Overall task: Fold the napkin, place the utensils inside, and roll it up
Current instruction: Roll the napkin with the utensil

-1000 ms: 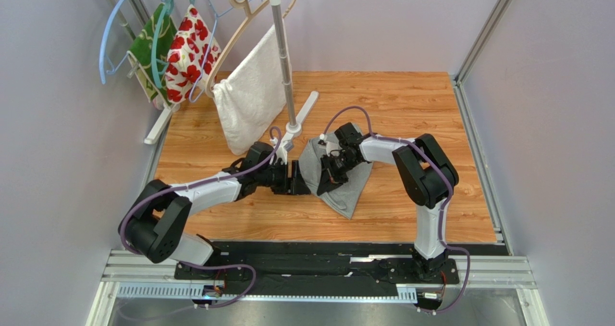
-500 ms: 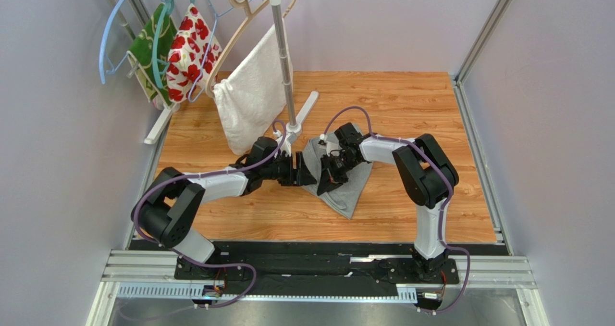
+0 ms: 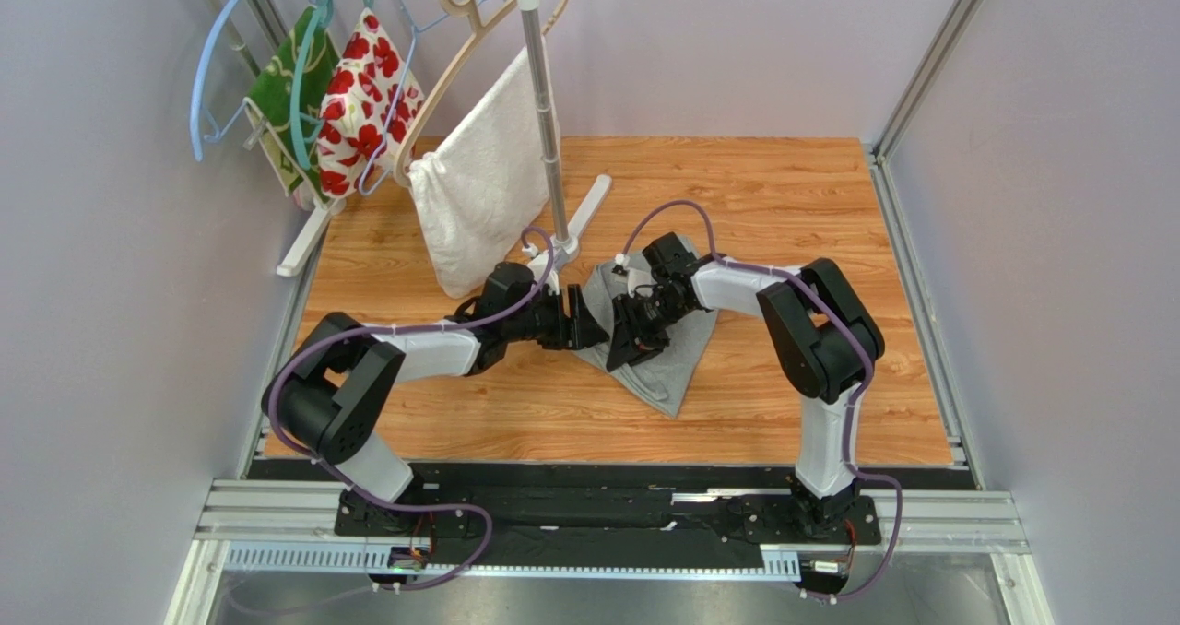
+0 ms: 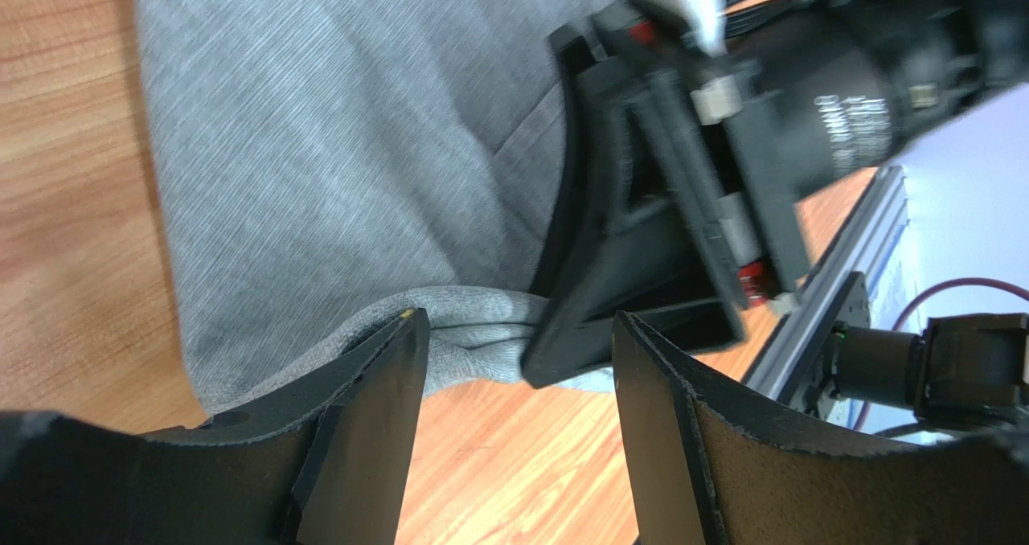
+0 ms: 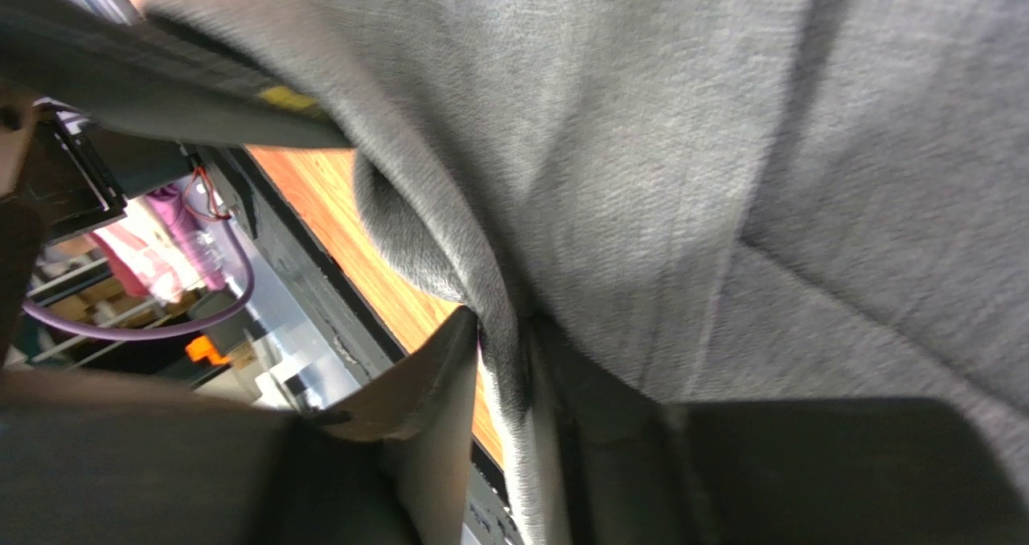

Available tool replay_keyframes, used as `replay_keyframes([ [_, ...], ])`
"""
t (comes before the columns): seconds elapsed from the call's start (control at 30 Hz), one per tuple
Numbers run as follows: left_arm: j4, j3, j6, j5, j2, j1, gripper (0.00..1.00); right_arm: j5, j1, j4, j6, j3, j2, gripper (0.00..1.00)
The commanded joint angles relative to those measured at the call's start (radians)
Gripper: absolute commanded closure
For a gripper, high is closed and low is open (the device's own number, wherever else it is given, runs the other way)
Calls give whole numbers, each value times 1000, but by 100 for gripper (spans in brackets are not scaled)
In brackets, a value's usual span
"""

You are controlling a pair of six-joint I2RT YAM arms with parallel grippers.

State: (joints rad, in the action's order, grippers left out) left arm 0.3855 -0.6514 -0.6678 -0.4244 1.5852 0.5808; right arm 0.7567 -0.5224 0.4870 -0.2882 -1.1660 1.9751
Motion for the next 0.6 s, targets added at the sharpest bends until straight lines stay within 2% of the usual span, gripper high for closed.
replay_keyframes([
  [0.0, 50, -11, 27, 4, 41, 1, 34, -86, 9, -10, 1, 5, -73, 66],
  [0.07, 75, -1, 24, 7, 58, 1, 34, -88, 9, -10, -3, 6, -90, 59],
  [0.27, 125, 6, 8, 7, 113, 1, 35, -105, 9, -2, -11, 23, -140, 52],
  [0.43, 109, -8, 7, 15, 117, 1, 35, -146, 9, 5, 27, 81, -226, 49],
  [0.57, 59, -33, 17, 26, 124, 1, 35, -247, -4, -13, 64, 144, -333, 46],
])
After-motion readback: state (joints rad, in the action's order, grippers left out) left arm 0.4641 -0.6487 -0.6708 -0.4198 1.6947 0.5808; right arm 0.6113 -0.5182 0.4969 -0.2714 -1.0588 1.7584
